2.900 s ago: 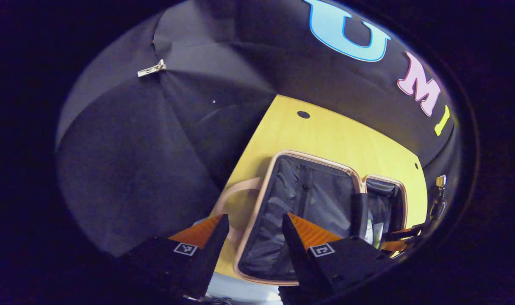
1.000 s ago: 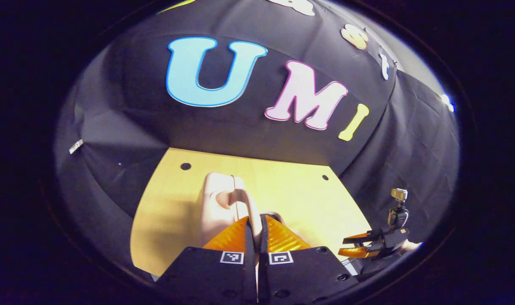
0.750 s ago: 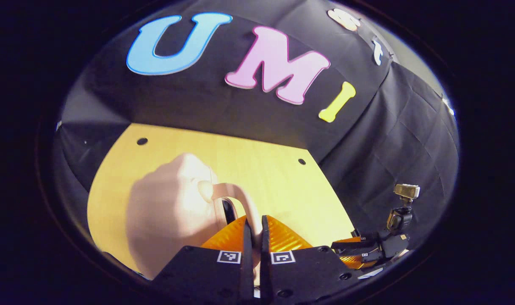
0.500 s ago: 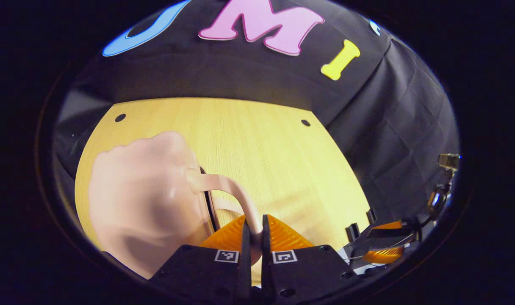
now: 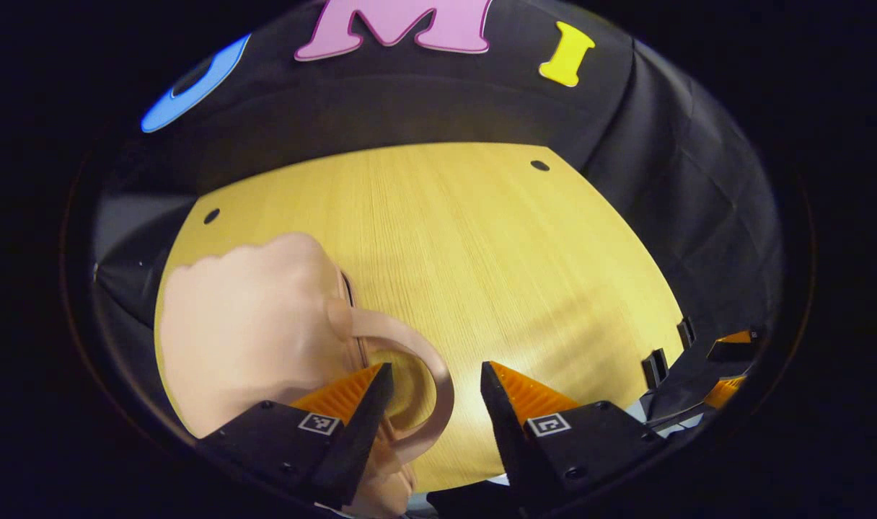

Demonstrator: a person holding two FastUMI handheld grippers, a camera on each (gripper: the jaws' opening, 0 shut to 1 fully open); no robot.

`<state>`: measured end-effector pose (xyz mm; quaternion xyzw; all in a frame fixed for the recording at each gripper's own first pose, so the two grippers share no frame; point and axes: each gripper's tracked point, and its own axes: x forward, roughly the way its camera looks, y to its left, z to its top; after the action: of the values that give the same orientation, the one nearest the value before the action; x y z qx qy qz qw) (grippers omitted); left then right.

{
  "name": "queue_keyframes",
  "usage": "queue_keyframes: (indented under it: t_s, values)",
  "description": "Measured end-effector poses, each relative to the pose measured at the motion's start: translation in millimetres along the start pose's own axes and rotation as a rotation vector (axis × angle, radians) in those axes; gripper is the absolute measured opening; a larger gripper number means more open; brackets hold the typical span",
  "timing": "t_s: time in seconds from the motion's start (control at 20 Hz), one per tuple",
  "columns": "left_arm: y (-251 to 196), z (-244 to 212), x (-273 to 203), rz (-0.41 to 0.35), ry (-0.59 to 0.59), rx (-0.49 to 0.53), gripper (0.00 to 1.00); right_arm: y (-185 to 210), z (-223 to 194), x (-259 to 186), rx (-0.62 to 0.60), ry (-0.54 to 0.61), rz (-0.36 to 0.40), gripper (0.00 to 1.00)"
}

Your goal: First open the suitcase, pack the skin care products into it, and then close the suitcase.

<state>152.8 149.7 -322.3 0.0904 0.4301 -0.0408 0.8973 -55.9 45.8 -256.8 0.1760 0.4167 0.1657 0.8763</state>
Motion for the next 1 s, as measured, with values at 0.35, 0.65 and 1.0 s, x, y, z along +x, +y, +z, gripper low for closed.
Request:
queue_keyframes:
  t_s: [0.35, 0.65, 1.0]
  values:
    - [-29.6, 113.3, -178.1, 0.110, -0.542, -0.003, 0.87, 5.0, 127.7, -40.6, -0.282, -0.325, -0.019, 0.96]
    - [-9.5, 124.1, -310.1, 0.110, -0.809, -0.083, 0.88, 54.3, 222.8, -94.6, -0.409, -0.645, -0.046, 0.97]
    - [-5.1, 145.9, -363.1, 0.112, -0.932, -0.011, 0.90, 96.5, 258.7, -122.8, -0.468, -0.808, -0.084, 0.96]
